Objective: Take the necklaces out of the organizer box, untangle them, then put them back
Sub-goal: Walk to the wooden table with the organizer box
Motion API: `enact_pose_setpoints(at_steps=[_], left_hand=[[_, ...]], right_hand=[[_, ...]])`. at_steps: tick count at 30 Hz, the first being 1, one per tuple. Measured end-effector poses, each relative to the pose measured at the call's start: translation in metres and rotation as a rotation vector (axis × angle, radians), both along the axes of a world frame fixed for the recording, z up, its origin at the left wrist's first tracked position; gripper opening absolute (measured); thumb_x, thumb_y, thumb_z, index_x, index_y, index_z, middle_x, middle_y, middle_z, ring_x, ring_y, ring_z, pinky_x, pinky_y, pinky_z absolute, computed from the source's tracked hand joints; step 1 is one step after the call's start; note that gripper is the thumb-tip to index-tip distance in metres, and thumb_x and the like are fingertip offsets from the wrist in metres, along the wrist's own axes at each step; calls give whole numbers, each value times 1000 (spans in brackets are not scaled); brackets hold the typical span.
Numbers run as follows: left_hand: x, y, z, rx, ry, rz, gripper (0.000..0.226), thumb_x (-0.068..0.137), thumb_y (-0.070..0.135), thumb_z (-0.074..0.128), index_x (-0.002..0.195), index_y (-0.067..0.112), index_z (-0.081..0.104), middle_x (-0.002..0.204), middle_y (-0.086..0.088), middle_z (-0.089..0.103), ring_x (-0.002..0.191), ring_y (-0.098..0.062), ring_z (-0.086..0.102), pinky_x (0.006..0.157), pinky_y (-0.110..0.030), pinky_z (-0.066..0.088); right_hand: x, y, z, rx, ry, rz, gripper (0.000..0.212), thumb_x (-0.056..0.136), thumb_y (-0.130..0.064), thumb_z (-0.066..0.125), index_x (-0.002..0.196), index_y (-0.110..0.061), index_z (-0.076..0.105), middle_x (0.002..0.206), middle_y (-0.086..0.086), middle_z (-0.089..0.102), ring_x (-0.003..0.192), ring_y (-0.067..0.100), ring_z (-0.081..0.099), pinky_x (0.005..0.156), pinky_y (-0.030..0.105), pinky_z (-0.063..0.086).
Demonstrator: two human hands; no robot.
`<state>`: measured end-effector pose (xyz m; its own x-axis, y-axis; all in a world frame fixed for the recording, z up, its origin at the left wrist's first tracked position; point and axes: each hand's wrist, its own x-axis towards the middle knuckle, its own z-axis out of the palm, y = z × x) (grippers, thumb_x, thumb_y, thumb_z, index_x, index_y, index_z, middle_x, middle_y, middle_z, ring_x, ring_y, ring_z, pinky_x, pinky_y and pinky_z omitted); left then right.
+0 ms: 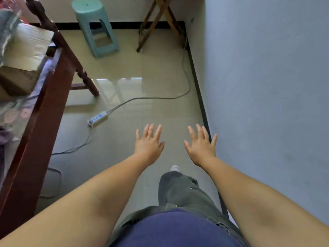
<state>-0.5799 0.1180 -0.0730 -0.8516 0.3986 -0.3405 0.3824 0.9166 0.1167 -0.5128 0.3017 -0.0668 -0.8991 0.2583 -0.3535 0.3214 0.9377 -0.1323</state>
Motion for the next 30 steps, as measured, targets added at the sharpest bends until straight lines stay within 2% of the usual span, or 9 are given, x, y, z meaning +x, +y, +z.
enact_pose_setpoints(at_steps=[5,11,21,26,30], left_hand=[[-144,35,20,31,27,88,62,97,47,21,147,24,-9,159,-6,1,145,-22,-6,115,-50,-4],[-317,40,12,32,53,213,63,97,47,23,147,25,-7,159,-6,1,145,-22,-5,115,-51,-2],[-623,49,26,-14,35,79,62,97,44,23,148,24,-6,159,-7,4,145,-22,-3,115,-51,0],[-745,111,19,1,5,-61,62,97,44,22,148,24,-7,159,-7,3,145,-23,-5,115,-52,-1],[-854,175,7,44,52,-93,61,97,45,22,147,24,-6,159,-8,5,145,-24,-4,115,-52,-1]], right_hand=[[-158,48,17,32,-10,38,58,98,-45,20,149,-29,-3,160,6,-6,146,23,-8,112,62,-3],[-341,48,3,30,2,125,58,98,-46,20,149,-30,-2,160,5,-3,146,23,-6,111,63,-1],[-626,60,22,-21,35,-51,58,98,-47,18,149,-29,-2,160,5,-3,146,22,-6,113,59,-2],[-744,121,20,11,39,-146,58,98,-46,20,149,-28,-1,160,6,-2,146,23,-6,113,59,-1],[-850,180,5,14,47,-118,58,98,-46,21,149,-28,0,160,6,-1,146,23,-5,113,60,-1]])
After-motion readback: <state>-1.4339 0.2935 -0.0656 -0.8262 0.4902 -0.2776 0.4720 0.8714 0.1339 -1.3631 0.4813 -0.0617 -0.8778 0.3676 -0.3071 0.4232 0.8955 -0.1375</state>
